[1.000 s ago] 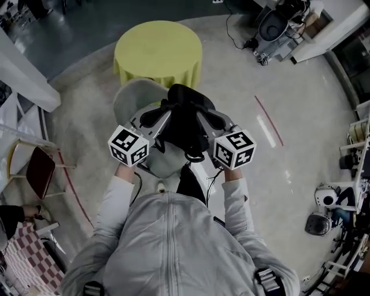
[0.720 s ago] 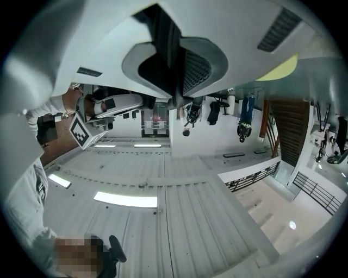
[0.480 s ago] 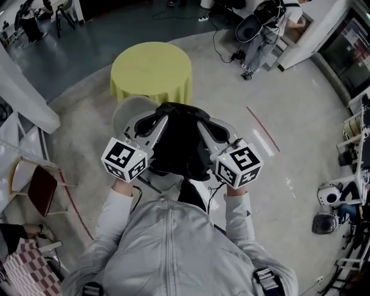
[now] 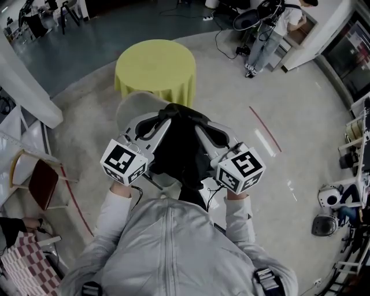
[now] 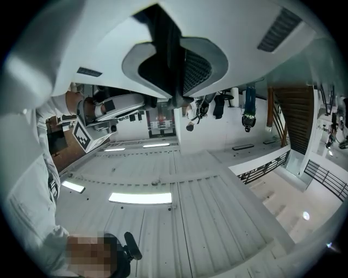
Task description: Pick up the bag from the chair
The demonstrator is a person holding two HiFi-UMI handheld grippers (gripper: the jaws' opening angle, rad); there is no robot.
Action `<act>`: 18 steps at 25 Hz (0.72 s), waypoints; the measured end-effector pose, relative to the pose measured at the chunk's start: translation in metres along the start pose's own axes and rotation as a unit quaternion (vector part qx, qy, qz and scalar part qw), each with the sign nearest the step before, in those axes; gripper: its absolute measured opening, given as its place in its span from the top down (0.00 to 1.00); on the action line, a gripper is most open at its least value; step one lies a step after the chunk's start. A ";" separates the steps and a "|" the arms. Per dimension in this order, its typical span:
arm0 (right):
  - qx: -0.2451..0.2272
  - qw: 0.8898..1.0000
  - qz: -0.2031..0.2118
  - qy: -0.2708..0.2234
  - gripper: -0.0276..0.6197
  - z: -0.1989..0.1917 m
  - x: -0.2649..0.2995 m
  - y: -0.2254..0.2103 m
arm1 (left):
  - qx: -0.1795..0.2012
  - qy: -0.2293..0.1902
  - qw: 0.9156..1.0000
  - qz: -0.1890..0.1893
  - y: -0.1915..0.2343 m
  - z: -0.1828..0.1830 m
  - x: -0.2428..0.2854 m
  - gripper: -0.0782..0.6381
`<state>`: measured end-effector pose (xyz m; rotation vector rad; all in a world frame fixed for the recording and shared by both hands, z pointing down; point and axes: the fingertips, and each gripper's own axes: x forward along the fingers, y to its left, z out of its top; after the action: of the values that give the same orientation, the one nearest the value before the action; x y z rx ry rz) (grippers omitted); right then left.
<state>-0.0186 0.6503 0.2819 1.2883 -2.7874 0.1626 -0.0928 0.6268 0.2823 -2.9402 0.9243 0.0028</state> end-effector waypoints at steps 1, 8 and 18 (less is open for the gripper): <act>-0.001 1.000 0.002 0.001 0.90 0.001 -0.001 0.001 | 0.001 0.001 1.000 0.001 -0.001 0.001 0.000 0.82; -0.007 1.000 0.003 0.002 0.90 0.001 -0.009 0.005 | 0.005 0.004 1.000 0.003 -0.011 0.004 -0.003 0.82; -0.003 1.000 -0.002 0.011 0.90 -0.005 -0.001 -0.001 | -0.005 0.010 1.000 0.000 -0.005 -0.005 0.000 0.82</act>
<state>-0.0173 0.6508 0.2867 1.2829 -2.7642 0.1667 -0.0903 0.6310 0.2872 -2.9549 0.9305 -0.0210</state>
